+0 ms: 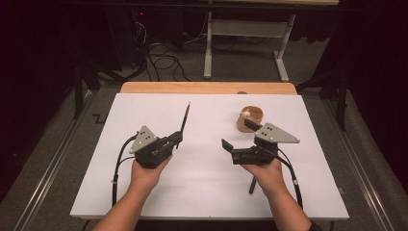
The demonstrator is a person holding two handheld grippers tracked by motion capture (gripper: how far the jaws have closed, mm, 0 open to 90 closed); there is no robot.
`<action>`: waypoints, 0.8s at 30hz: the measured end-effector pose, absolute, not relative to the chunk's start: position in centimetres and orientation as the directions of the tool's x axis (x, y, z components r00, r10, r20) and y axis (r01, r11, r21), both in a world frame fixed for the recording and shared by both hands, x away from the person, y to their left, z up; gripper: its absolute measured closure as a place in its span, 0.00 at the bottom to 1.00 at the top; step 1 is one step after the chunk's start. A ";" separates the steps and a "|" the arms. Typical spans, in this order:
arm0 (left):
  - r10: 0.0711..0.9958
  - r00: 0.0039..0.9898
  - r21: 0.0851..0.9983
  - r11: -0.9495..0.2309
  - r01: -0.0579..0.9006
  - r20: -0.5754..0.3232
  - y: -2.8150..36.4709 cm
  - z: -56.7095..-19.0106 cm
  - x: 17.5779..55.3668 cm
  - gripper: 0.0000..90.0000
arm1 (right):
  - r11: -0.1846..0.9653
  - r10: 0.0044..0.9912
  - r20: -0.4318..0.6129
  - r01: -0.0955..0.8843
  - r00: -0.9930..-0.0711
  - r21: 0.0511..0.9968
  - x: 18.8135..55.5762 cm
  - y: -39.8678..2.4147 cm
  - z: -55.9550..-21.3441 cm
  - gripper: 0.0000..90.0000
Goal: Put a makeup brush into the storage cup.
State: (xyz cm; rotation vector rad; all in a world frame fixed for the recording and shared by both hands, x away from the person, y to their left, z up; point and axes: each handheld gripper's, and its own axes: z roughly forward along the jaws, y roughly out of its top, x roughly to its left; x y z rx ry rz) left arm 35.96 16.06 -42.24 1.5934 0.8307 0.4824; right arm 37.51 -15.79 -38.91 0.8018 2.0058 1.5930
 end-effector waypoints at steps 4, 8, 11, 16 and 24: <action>0.718 0.680 0.971 -0.021 0.239 -0.152 14.6 -42.1 36.5 0.93 | 0.157 0.688 0.013 0.166 -0.725 0.973 37.3 -16.2 -39.0 0.00; 0.703 0.695 0.973 -0.019 0.230 -0.150 13.6 -42.1 36.7 0.93 | 0.142 0.685 0.017 0.156 -0.728 0.977 37.2 -16.3 -39.0 0.00; 0.696 0.705 0.974 -0.031 0.224 -0.139 12.9 -42.3 36.5 0.93 | 0.150 0.685 0.017 0.163 -0.729 0.975 37.1 -16.2 -39.0 0.00; 0.679 0.722 0.973 -0.045 0.226 -0.136 12.4 -43.1 35.7 0.93 | 0.153 0.674 0.019 0.164 -0.739 0.974 37.1 -15.8 -39.4 0.00; 0.647 0.751 0.967 -0.082 0.239 -0.131 11.4 -43.8 34.8 0.93 | 0.139 0.656 0.058 0.196 -0.753 0.971 36.8 -15.4 -40.0 0.00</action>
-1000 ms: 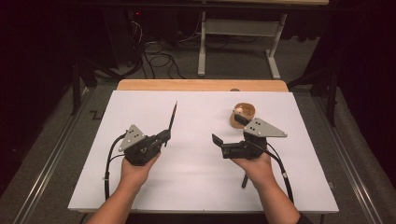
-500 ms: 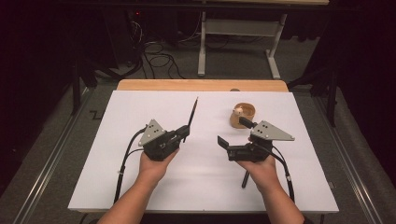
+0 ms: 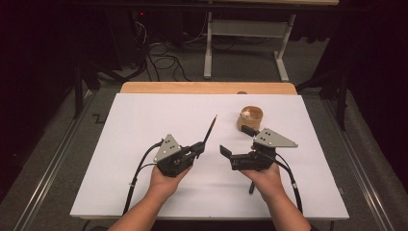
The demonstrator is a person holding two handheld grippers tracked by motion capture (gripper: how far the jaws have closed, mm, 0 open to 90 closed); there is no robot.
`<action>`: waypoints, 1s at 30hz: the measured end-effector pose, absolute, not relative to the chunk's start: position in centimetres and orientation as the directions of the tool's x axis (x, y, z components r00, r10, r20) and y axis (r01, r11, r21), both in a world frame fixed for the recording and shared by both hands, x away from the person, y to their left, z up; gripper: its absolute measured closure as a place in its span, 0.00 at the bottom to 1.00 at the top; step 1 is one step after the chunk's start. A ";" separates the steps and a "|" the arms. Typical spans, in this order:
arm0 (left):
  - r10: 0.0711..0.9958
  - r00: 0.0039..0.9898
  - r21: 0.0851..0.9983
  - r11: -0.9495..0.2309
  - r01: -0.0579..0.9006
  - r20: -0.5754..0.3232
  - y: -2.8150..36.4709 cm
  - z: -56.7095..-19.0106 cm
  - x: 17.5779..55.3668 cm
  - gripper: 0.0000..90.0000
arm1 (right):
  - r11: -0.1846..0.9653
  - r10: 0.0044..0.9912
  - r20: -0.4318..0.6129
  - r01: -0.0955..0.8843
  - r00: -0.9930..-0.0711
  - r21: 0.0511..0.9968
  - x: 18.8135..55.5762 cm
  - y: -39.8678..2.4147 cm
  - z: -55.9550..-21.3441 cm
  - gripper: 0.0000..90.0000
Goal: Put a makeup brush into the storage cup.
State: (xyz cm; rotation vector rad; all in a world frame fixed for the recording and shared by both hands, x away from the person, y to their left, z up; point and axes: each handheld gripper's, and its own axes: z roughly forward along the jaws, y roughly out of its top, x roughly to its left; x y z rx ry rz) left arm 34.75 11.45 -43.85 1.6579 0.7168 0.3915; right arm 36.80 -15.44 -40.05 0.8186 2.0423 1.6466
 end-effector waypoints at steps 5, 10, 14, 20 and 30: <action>0.630 0.764 0.968 -0.079 0.238 -0.137 11.1 -43.7 34.4 0.93 | 0.116 0.645 0.094 0.218 -0.759 0.969 36.6 -15.5 -40.2 0.01; 0.619 0.774 0.967 -0.085 0.239 -0.137 10.8 -43.9 34.1 0.93 | 0.094 0.626 0.121 0.230 -0.770 0.969 36.6 -15.4 -40.3 0.03; 0.611 0.779 0.966 -0.089 0.241 -0.139 10.6 -44.0 34.0 0.93 | 0.086 0.623 0.133 0.236 -0.771 0.968 36.5 -15.3 -40.3 0.05; 0.602 0.785 0.966 -0.088 0.245 -0.145 10.4 -44.1 34.0 0.93 | 0.069 0.620 0.157 0.253 -0.768 0.965 36.5 -15.2 -40.5 0.10; 0.593 0.791 0.965 -0.085 0.248 -0.151 10.0 -44.4 33.8 0.93 | 0.035 0.622 0.204 0.287 -0.756 0.957 36.6 -15.0 -40.8 0.18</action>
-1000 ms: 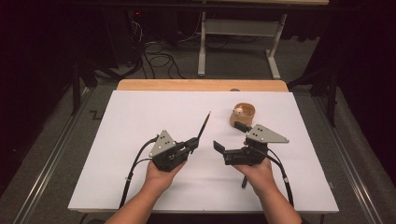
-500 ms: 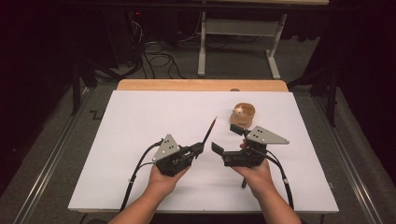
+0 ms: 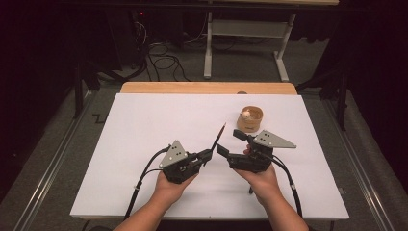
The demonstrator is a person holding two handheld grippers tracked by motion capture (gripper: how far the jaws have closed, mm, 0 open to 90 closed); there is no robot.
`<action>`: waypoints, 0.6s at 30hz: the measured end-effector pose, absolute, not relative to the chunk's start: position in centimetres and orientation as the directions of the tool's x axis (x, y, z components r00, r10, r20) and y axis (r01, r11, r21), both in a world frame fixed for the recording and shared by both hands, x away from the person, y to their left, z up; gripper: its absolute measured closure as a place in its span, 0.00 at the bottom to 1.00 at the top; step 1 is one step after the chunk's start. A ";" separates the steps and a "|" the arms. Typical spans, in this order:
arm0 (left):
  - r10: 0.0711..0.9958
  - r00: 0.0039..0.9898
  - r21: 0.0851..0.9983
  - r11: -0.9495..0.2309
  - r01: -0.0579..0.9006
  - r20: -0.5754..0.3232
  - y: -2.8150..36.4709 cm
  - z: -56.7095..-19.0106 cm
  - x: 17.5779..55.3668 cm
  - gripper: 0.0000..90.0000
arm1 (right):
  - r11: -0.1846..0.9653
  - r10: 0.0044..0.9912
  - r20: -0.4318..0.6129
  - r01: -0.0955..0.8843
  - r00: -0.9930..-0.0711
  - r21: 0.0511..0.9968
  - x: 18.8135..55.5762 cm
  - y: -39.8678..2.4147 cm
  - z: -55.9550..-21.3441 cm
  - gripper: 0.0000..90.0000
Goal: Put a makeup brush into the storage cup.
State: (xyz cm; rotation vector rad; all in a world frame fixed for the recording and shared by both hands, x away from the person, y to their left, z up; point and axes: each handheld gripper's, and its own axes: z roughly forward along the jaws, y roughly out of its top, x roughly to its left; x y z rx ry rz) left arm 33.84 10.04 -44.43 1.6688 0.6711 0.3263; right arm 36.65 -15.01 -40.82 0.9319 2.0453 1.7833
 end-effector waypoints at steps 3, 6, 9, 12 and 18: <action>0.592 0.793 0.964 -0.091 0.248 -0.148 10.0 -44.5 33.8 0.93 | 0.022 0.617 0.224 0.301 -0.754 0.953 36.7 -15.0 -40.9 0.20; 0.591 0.793 0.964 -0.094 0.248 -0.146 9.9 -44.6 33.8 0.93 | 0.010 0.611 0.242 0.313 -0.754 0.950 36.8 -15.0 -41.0 0.24; 0.591 0.794 0.965 -0.096 0.246 -0.144 9.8 -44.6 33.8 0.93 | 0.001 0.600 0.247 0.310 -0.761 0.951 36.8 -15.1 -41.0 0.31; 0.589 0.796 0.964 -0.100 0.247 -0.142 9.7 -44.7 33.7 0.93 | -0.013 0.591 0.259 0.312 -0.764 0.950 36.7 -15.1 -41.1 0.36; 0.586 0.798 0.964 -0.104 0.245 -0.139 9.4 -44.9 33.6 0.93 | -0.042 0.564 0.297 0.332 -0.771 0.942 36.7 -15.1 -41.2 0.45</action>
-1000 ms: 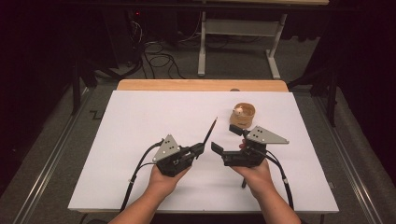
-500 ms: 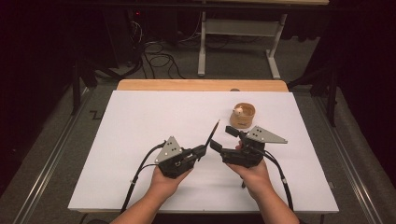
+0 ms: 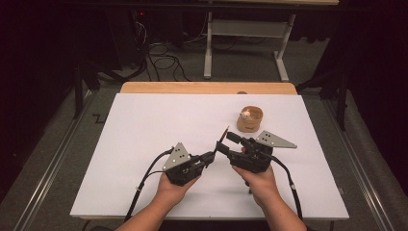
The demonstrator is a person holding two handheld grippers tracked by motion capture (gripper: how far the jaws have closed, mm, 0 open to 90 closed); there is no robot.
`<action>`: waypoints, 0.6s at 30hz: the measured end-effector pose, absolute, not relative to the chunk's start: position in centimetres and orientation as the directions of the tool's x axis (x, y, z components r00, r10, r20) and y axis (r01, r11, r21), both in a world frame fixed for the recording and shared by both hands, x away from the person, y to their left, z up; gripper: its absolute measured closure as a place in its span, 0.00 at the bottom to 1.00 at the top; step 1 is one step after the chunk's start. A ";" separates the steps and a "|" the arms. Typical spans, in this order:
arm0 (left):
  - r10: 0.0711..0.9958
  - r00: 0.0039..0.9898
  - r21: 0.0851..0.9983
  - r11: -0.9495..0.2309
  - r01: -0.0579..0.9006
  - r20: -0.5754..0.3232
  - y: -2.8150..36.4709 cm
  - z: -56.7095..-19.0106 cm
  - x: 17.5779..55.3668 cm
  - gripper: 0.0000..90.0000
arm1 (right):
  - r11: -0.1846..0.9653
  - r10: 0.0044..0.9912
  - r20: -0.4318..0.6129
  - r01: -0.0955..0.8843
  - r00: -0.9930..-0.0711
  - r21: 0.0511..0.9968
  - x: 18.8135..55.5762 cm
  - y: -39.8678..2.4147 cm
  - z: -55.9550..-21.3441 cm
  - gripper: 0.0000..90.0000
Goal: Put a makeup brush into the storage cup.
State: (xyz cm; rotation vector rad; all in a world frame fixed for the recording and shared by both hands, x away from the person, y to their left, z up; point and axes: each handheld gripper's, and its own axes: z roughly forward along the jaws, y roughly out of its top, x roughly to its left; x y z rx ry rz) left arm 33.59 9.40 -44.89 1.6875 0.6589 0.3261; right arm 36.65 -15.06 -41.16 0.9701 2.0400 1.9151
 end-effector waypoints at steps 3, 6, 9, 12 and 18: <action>0.587 0.797 0.964 -0.103 0.246 -0.141 9.4 -44.9 33.6 0.93 | -0.049 0.554 0.303 0.333 -0.775 0.942 36.7 -15.1 -41.2 0.50; 0.587 0.797 0.964 -0.100 0.246 -0.143 9.4 -45.0 33.6 0.93 | -0.054 0.548 0.310 0.337 -0.777 0.940 36.7 -15.1 -41.3 0.55; 0.588 0.796 0.964 -0.101 0.247 -0.142 9.3 -45.0 33.6 0.93 | -0.060 0.540 0.318 0.342 -0.779 0.938 36.7 -15.1 -41.4 0.58; 0.589 0.795 0.964 -0.099 0.248 -0.144 9.3 -45.1 33.6 0.93 | -0.068 0.529 0.335 0.354 -0.780 0.933 36.8 -15.1 -41.5 0.61; 0.592 0.794 0.965 -0.095 0.243 -0.142 9.3 -45.1 33.5 0.93 | -0.085 0.508 0.363 0.374 -0.781 0.924 36.8 -15.1 -41.7 0.69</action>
